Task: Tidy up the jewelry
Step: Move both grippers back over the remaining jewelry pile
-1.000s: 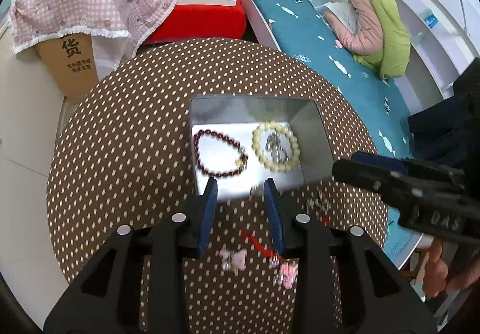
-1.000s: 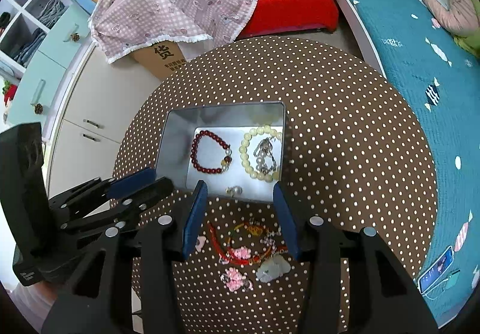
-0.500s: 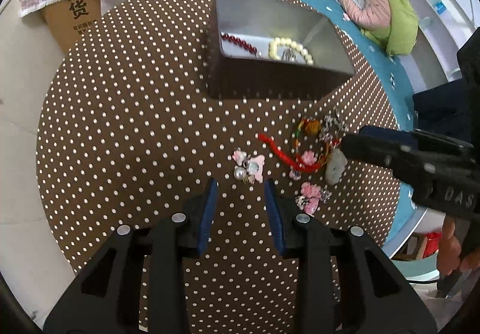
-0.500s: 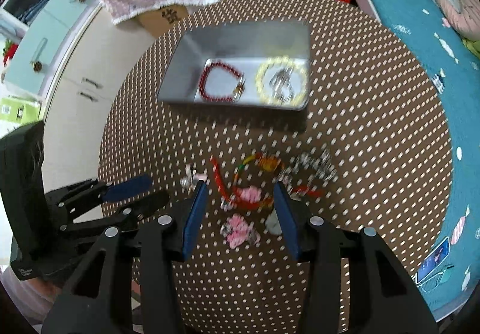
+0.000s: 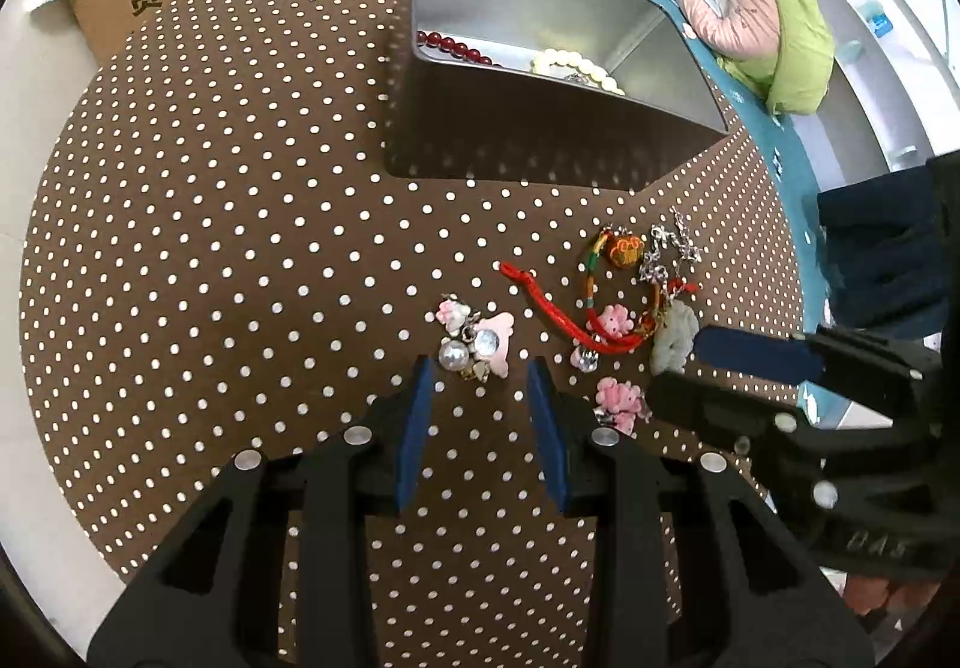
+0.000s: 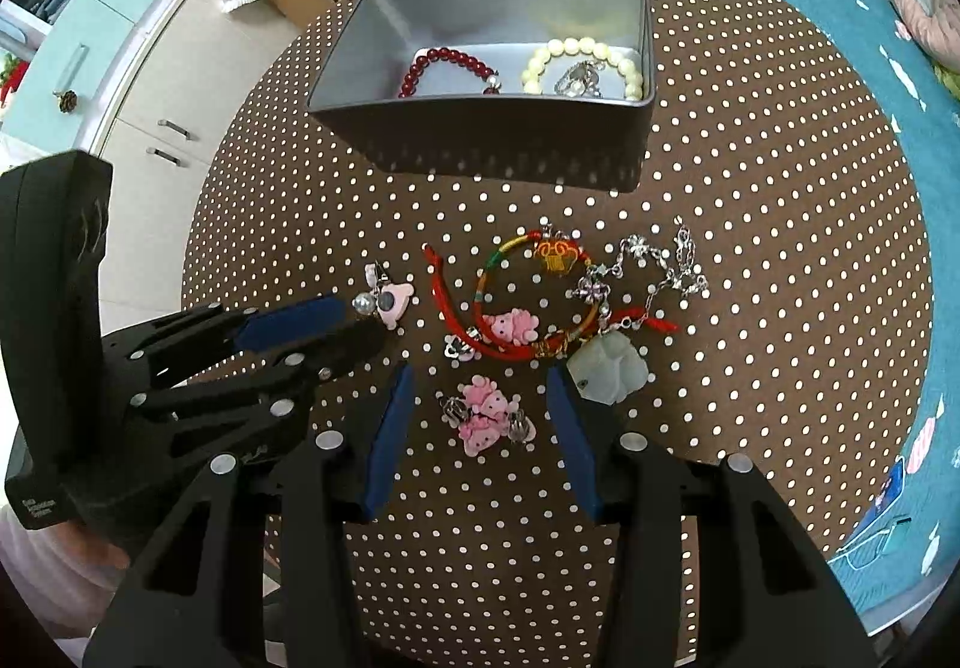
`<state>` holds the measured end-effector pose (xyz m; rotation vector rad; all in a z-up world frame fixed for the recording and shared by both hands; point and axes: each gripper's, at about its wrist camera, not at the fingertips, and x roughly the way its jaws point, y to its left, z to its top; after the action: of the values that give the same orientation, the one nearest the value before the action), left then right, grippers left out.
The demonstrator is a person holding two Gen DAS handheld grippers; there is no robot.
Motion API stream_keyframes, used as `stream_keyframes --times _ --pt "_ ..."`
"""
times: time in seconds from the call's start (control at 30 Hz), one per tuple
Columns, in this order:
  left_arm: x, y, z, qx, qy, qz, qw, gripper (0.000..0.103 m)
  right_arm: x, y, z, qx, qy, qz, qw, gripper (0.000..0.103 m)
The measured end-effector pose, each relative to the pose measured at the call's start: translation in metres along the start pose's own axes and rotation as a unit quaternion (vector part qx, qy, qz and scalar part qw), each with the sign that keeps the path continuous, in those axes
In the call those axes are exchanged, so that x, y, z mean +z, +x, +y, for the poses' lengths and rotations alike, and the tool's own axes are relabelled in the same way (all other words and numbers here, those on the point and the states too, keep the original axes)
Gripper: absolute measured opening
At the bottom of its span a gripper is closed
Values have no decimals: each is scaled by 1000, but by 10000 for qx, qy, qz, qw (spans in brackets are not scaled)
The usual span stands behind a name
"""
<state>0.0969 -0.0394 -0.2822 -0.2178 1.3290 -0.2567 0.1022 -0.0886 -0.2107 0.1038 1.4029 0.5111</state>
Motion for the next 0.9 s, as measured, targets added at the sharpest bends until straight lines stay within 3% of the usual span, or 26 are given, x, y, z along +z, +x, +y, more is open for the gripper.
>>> stream_keyframes --times 0.07,0.4,0.47,0.9 --pt "7 8 -5 45 27 43 10000 22 2 1 -1 9 1 23 10000 44" --pt "10 12 -4 166 34 48 9998 12 1 -6 -23 28 115 7 9999 44" --pt "9 9 1 155 18 45 9999 5 3 -9 -25 75 104 -14 9999 44" --pt "3 -24 29 133 -140 -157 9997 2 21 -2 10 276 -398 -30 9988 44"
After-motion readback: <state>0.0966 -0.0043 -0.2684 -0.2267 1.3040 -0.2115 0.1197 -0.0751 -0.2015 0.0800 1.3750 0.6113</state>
